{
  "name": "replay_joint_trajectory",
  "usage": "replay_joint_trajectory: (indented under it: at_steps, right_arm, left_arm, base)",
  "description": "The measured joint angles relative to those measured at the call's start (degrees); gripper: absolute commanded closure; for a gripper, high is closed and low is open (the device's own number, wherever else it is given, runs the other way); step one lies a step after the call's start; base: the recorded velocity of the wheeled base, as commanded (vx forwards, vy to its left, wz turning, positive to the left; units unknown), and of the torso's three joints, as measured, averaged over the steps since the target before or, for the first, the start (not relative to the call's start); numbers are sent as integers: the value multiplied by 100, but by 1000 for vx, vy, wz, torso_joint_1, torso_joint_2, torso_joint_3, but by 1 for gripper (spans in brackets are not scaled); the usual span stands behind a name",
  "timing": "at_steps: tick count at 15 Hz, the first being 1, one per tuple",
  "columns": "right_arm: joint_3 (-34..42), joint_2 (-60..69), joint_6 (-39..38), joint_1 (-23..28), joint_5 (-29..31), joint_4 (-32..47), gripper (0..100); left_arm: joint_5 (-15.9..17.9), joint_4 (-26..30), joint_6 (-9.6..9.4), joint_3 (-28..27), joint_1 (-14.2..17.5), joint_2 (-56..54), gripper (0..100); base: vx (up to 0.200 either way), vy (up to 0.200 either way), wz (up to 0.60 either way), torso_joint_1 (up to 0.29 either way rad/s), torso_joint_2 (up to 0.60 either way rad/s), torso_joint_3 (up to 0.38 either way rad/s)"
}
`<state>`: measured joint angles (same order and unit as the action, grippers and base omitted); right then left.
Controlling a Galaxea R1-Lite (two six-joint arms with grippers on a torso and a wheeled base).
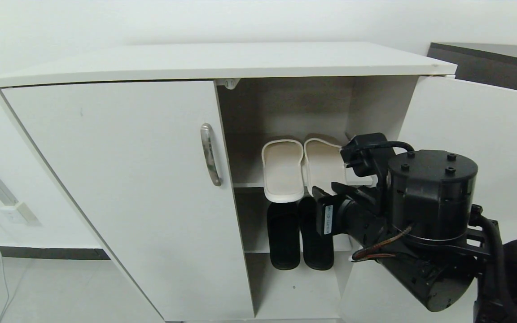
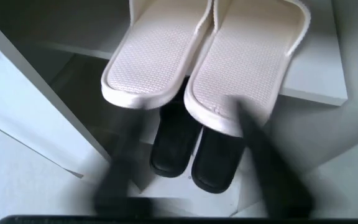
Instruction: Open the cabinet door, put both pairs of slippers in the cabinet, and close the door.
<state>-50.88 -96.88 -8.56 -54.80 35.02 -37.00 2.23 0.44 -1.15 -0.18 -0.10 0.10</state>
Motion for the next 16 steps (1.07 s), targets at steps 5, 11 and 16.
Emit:
replay_joint_trajectory:
  at_steps: [5, 11, 16]
  right_arm:
    - [56, 13, 2, -9, 22, 2, 100]
    - [72, -23, -2, -9, 30, 0, 100]
    - [76, -91, -4, -18, 41, -11, 100]
  left_arm:
    - [1, -1, 2, 0, 0, 0, 100]
    - [4, 2, 0, 0, 0, 0, 100]
    - [4, 0, 0, 0, -1, 0, 100]
  base:
    - [0, 0, 0, 0, 0, 0]
    - [-100, 0, 0, 3, 1, 2]
    - [-200, 0, 0, 0, 3, 4]
